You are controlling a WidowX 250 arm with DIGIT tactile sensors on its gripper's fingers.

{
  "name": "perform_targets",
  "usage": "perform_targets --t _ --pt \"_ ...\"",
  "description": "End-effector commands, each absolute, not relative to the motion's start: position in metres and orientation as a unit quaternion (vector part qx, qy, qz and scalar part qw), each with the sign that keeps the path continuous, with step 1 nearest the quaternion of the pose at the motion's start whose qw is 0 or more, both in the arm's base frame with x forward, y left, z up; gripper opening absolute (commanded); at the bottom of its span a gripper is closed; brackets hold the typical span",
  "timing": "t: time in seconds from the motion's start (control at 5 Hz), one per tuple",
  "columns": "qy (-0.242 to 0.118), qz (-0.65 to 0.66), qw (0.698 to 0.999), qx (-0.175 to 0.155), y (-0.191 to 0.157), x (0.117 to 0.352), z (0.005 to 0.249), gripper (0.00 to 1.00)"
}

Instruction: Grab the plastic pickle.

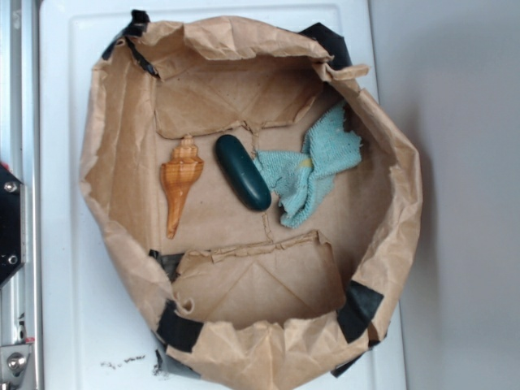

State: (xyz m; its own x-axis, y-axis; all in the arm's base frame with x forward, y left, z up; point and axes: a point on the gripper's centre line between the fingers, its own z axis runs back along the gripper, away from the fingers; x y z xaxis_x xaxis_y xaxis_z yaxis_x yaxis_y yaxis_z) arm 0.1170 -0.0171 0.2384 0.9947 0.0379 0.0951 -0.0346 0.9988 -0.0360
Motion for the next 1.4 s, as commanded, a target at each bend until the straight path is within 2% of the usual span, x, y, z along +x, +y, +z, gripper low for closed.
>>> perform_targets --t 0.0,0.4,0.6,1.2 --pt "-0.048 0.018 0.999 -0.017 -0.017 0.117 0.238 1.0" --pt "-0.072 0.034 0.997 -0.012 -0.061 0.216 0.228 1.0" --pt "-0.057 -0.036 0.998 -0.016 -0.067 0.264 0.209 1.0" --pt "-0.057 -0.036 0.998 -0.016 -0.067 0.264 0.209 1.0"
